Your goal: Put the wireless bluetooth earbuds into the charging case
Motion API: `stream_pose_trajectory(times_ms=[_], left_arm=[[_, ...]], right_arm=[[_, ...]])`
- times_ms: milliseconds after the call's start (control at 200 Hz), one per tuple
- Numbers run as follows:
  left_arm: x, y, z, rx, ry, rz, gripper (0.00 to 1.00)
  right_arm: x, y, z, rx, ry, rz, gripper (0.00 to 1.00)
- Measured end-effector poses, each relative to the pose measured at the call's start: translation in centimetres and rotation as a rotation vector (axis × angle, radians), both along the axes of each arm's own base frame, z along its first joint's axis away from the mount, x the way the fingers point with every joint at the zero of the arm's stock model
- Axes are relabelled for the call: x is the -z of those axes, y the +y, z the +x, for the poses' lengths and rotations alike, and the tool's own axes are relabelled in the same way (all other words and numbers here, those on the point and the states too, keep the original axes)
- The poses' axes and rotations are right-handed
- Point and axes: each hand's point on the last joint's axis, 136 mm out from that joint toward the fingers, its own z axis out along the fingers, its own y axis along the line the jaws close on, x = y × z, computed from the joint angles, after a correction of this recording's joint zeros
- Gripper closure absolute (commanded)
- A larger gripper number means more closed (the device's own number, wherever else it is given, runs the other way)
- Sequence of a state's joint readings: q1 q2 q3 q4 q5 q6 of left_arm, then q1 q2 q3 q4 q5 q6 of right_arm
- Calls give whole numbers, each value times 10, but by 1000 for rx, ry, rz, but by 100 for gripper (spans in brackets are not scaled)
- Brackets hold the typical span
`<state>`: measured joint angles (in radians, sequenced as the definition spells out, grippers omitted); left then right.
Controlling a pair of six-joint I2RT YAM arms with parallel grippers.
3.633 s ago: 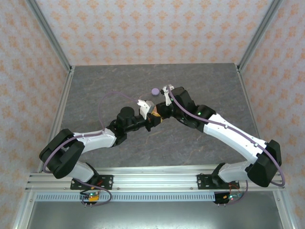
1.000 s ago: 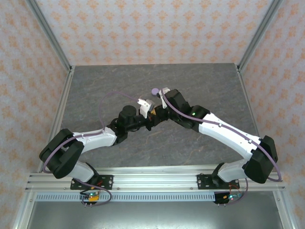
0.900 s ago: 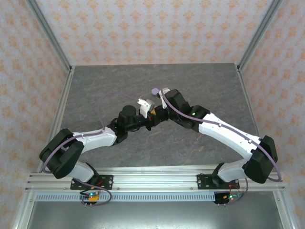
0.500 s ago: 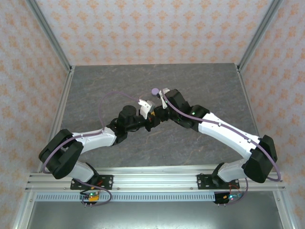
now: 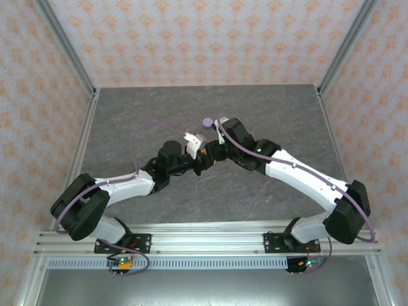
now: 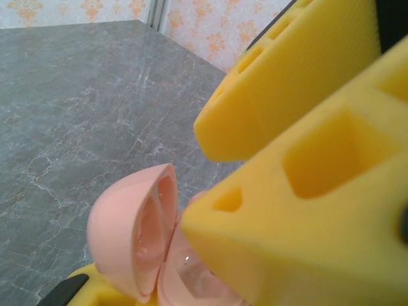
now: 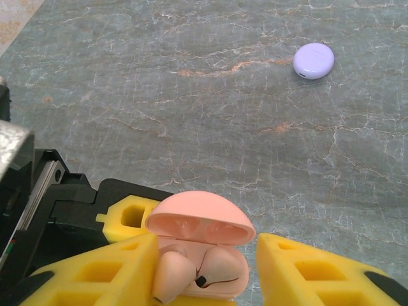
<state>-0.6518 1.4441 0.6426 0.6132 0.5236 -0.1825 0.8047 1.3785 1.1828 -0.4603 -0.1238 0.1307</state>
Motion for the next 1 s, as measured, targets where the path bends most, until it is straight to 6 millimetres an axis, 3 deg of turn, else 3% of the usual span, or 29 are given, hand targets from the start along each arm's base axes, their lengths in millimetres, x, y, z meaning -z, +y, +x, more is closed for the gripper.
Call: stream_pose_trajectory(times_ms=[430, 546, 996], left_arm=[[4, 4, 3, -13, 16, 8, 90], [4, 4, 2, -12, 17, 11, 89], [-4, 5, 4, -22, -12, -4, 90]], right_arm=[[4, 3, 3, 14, 37, 2, 53], [5, 4, 2, 13, 51, 13, 57], [1, 9, 3, 44, 107, 102, 54]])
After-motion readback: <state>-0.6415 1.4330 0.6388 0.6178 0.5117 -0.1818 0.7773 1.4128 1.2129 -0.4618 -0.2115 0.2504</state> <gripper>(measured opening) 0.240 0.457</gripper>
